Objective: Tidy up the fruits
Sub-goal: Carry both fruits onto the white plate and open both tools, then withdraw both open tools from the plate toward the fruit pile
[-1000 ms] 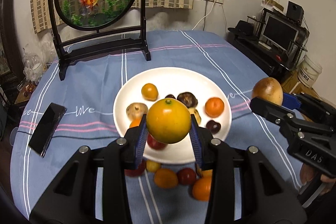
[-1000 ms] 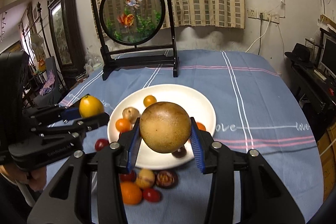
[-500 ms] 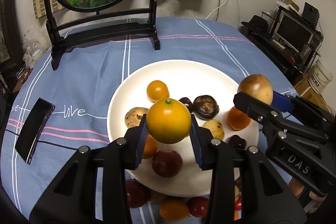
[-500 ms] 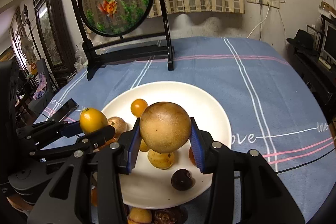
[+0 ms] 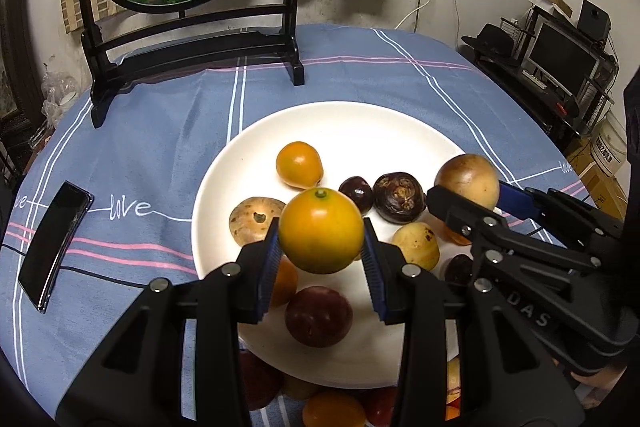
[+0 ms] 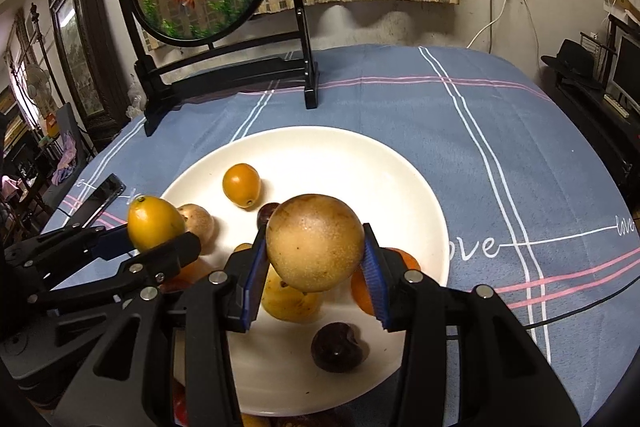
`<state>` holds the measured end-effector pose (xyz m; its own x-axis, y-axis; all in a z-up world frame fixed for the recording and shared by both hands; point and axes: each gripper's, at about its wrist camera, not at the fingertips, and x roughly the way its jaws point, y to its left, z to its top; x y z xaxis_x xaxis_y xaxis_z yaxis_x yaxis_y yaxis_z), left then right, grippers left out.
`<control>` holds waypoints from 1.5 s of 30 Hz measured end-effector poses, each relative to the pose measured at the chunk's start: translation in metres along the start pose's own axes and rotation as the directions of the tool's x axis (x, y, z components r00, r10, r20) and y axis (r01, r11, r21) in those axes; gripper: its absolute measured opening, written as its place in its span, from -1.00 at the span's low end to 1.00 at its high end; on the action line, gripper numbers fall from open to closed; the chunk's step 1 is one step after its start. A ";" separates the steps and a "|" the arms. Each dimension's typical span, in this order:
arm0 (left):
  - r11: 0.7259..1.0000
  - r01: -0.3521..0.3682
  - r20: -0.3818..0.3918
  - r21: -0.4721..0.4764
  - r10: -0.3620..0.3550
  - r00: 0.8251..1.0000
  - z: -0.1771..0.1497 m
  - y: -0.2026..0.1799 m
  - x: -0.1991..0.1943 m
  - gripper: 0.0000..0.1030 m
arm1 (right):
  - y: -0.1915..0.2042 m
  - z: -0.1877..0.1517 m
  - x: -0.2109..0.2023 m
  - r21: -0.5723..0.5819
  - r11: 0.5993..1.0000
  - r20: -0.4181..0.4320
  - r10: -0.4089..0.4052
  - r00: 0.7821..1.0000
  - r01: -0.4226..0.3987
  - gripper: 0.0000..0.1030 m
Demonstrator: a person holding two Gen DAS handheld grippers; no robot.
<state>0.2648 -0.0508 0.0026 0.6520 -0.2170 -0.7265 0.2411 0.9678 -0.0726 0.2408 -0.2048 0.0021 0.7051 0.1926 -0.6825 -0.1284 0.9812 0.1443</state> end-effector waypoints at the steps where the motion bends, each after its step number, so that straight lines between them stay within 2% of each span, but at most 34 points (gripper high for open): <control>1: 1.000 0.001 -0.004 0.000 -0.001 1.000 -0.001 0.000 0.001 -0.24 | 0.000 -0.001 0.002 -0.001 1.000 -0.006 -0.006 1.000 0.006 -0.13; 4: 1.000 -0.003 -0.014 -0.005 0.003 1.000 -0.003 0.000 0.005 -0.20 | -0.002 -0.003 0.006 0.003 1.000 -0.033 -0.018 0.999 0.018 -0.12; 8: 1.000 -0.012 0.014 -0.027 0.012 1.000 -0.003 0.004 0.000 -0.09 | -0.005 -0.003 0.003 0.021 0.999 -0.010 -0.047 0.999 0.047 0.16; 10: 0.999 -0.016 0.017 -0.046 0.016 1.000 -0.003 0.007 -0.001 0.07 | -0.006 -0.003 0.003 0.021 0.999 -0.011 -0.043 0.999 0.043 0.16; 18: 0.996 -0.016 0.036 -0.086 0.019 0.999 -0.004 0.014 -0.006 0.38 | -0.008 -0.006 0.000 0.022 0.999 -0.011 -0.035 0.999 0.035 0.17; 24: 0.995 -0.016 0.038 -0.095 0.019 0.999 -0.008 0.012 -0.011 0.40 | -0.006 -0.008 -0.006 0.020 0.999 0.000 -0.034 0.999 0.034 0.17; 30: 0.994 -0.030 0.055 -0.100 0.036 0.998 -0.022 0.012 -0.029 0.59 | 0.002 -0.016 -0.022 -0.033 0.999 0.032 -0.027 0.999 0.028 0.21; 35: 0.995 -0.046 0.063 -0.094 0.052 0.997 -0.041 0.016 -0.049 0.66 | 0.000 -0.038 -0.047 -0.039 0.999 0.072 -0.022 0.997 0.025 0.22; 45: 0.991 -0.059 0.046 -0.118 0.065 0.997 -0.085 0.034 -0.077 0.74 | -0.009 -0.082 -0.073 0.019 1.000 0.038 -0.002 0.999 0.001 0.22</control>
<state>0.1614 0.0094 -0.0016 0.6986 -0.1593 -0.6976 0.1156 0.9872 -0.1097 0.1335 -0.2268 -0.0087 0.7316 0.1900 -0.6547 -0.1144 0.9810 0.1569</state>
